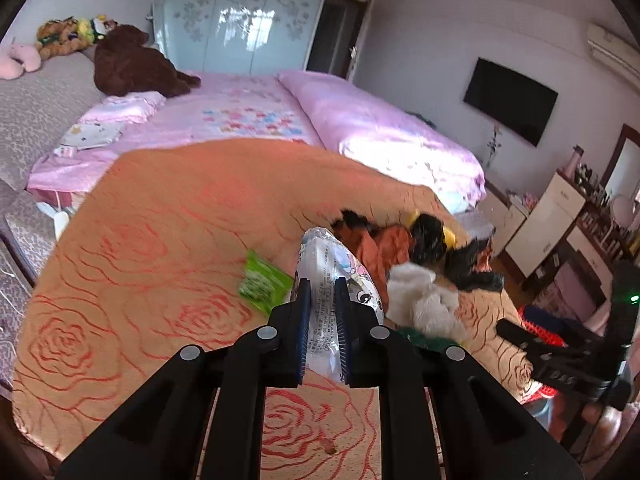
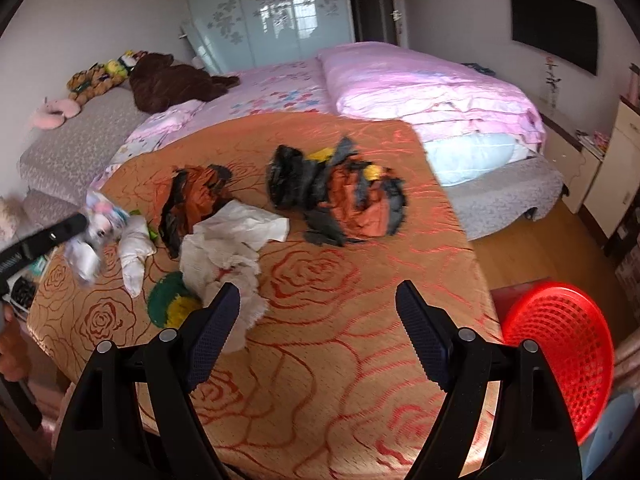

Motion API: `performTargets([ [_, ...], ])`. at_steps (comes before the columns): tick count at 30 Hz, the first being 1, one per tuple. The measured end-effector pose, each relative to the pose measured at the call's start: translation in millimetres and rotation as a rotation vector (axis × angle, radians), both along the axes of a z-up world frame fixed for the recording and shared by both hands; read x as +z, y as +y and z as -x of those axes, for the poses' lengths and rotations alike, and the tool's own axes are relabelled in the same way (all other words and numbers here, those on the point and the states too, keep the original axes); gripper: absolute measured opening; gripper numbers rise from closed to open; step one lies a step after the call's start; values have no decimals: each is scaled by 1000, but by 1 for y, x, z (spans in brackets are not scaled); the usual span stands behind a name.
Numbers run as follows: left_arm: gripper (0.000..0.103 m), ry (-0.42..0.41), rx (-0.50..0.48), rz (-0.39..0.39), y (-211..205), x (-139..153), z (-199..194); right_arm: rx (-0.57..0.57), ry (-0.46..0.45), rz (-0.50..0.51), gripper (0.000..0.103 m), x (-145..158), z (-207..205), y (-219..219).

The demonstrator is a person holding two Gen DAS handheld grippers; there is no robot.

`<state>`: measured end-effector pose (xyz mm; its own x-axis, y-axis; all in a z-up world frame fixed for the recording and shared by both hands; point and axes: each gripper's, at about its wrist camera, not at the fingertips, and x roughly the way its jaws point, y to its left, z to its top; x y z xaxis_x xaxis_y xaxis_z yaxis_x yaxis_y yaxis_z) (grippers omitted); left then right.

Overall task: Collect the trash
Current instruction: 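Grasp the white lace cloth on the bed with the right tool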

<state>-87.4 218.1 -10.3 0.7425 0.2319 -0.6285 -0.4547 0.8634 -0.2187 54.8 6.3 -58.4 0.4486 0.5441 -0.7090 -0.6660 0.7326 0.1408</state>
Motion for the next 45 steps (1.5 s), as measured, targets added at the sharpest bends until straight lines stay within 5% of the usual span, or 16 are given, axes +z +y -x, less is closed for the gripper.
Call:
performTargets([
  [9,12,2,19,9,5,-1,2,151,-6,15,76,-9,13,56],
  [18,12,3,15,6,2,-2,2,187,63,30,40,-20,7,69],
  [45,12,-41,-28,-60,-22,15,-6,3,-126,-86,38,46,8,-5],
])
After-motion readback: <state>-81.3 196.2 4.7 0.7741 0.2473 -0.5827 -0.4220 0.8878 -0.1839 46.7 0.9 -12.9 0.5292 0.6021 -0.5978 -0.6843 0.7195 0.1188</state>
